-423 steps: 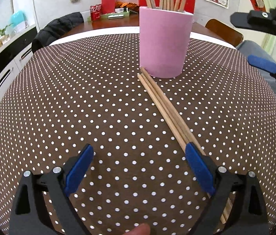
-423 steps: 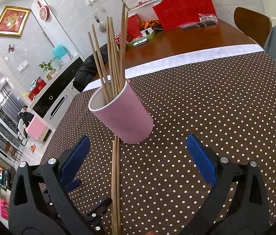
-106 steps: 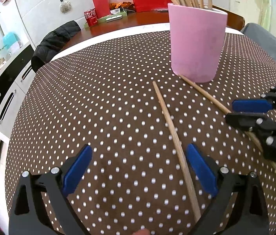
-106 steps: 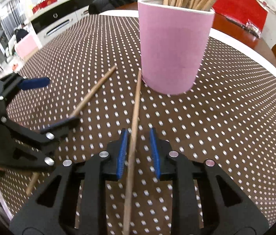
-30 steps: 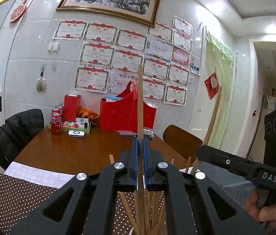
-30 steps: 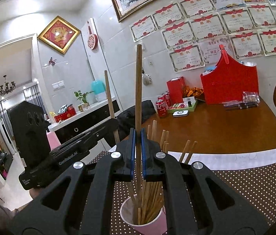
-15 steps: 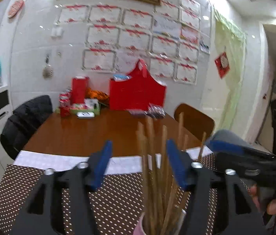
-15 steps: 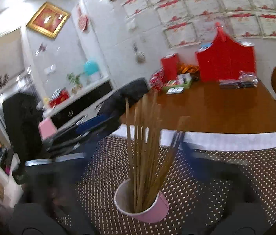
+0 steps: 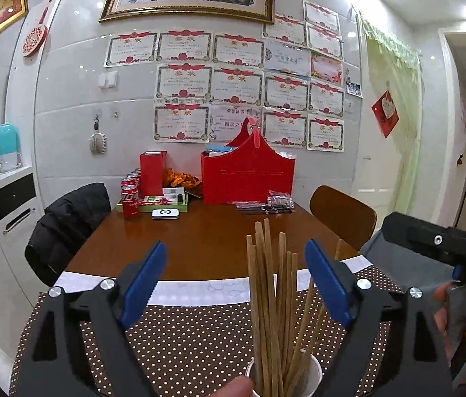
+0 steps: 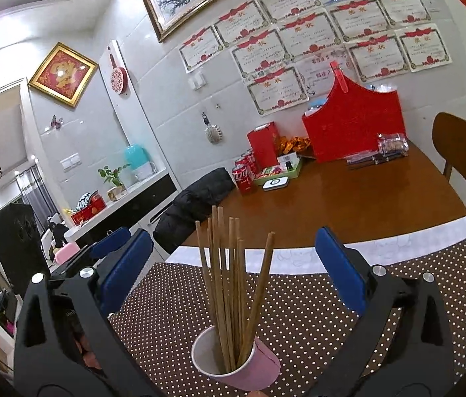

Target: Organize utensils

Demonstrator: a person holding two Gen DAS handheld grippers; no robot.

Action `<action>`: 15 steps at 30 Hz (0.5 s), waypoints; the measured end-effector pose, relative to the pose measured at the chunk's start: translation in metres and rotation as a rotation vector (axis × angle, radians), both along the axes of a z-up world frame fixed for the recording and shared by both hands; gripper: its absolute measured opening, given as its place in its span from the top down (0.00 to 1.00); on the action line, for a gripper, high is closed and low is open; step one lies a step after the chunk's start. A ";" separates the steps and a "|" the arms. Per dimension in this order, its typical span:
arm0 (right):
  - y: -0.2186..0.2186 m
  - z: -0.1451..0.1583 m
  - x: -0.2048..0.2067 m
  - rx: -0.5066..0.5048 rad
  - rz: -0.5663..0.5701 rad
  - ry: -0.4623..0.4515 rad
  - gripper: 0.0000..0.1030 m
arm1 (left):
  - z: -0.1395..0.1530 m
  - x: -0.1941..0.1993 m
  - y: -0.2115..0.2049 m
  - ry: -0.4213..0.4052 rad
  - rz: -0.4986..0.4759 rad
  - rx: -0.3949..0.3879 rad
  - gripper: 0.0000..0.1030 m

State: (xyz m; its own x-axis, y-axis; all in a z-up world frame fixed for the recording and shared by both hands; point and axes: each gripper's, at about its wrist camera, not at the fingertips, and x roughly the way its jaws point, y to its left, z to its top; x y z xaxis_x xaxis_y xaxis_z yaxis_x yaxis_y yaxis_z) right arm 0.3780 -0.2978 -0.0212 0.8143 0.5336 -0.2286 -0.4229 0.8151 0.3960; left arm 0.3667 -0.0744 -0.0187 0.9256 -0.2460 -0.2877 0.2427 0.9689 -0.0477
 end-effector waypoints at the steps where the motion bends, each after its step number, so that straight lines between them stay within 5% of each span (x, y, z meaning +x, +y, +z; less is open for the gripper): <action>1: 0.000 0.003 -0.003 0.000 0.000 -0.007 0.05 | 0.002 -0.003 -0.001 -0.002 0.001 0.000 0.18; 8: 0.000 0.023 -0.033 -0.001 -0.046 -0.054 0.05 | 0.012 -0.036 -0.007 0.007 0.019 0.027 0.18; 15: 0.010 0.026 -0.076 -0.035 -0.091 -0.011 0.05 | 0.018 -0.083 0.013 0.033 0.088 0.066 0.18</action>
